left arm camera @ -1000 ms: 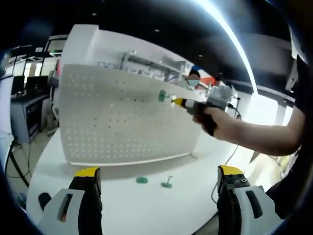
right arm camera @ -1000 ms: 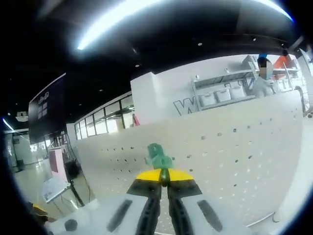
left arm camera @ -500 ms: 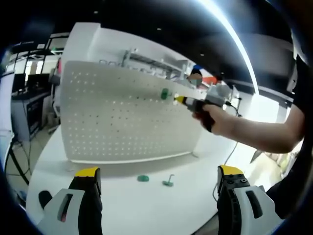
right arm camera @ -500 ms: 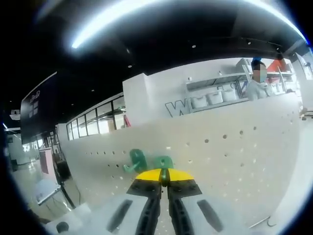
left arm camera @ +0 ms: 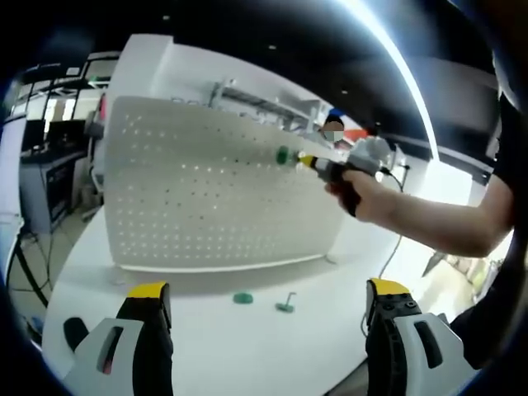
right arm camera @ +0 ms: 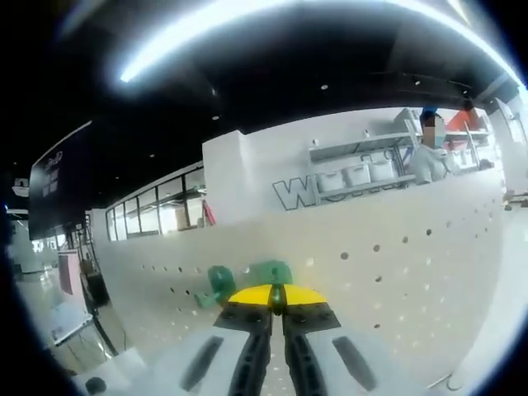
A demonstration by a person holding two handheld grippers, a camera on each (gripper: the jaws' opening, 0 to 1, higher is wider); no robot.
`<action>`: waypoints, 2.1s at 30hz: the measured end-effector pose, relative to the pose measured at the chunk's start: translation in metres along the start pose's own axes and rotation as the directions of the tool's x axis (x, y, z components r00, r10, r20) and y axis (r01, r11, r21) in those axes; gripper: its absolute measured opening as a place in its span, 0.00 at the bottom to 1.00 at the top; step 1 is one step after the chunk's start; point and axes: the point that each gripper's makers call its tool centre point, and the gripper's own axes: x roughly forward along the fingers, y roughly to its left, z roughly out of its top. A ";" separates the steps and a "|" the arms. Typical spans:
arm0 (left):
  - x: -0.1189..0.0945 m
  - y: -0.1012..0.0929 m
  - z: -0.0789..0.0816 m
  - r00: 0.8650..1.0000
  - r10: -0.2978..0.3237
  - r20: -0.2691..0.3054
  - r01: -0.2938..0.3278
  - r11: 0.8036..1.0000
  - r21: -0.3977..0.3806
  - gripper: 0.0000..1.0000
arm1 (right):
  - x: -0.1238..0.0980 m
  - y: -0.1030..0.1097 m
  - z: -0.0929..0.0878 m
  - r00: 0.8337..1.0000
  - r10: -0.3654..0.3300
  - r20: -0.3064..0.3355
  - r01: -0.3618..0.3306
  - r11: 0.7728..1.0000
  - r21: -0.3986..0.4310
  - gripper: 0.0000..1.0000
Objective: Insert the hook assembly into the mounting plate slot until the hook locks in place.
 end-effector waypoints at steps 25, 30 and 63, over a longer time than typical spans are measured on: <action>-0.002 -0.005 0.001 1.000 0.000 0.001 0.000 1.000 -0.005 0.99 | 0.005 0.000 0.003 0.999 -0.045 -0.010 0.045 0.998 -0.047 0.01; -0.003 -0.005 0.004 1.000 -0.002 0.009 0.002 1.000 -0.002 0.99 | 0.005 0.003 -0.006 0.997 -0.054 -0.059 0.054 0.998 0.008 0.06; -0.018 -0.008 -0.005 0.999 0.029 -0.015 -0.029 1.000 0.007 1.00 | -0.069 0.039 0.028 0.991 0.134 -0.003 -0.134 0.989 0.068 0.27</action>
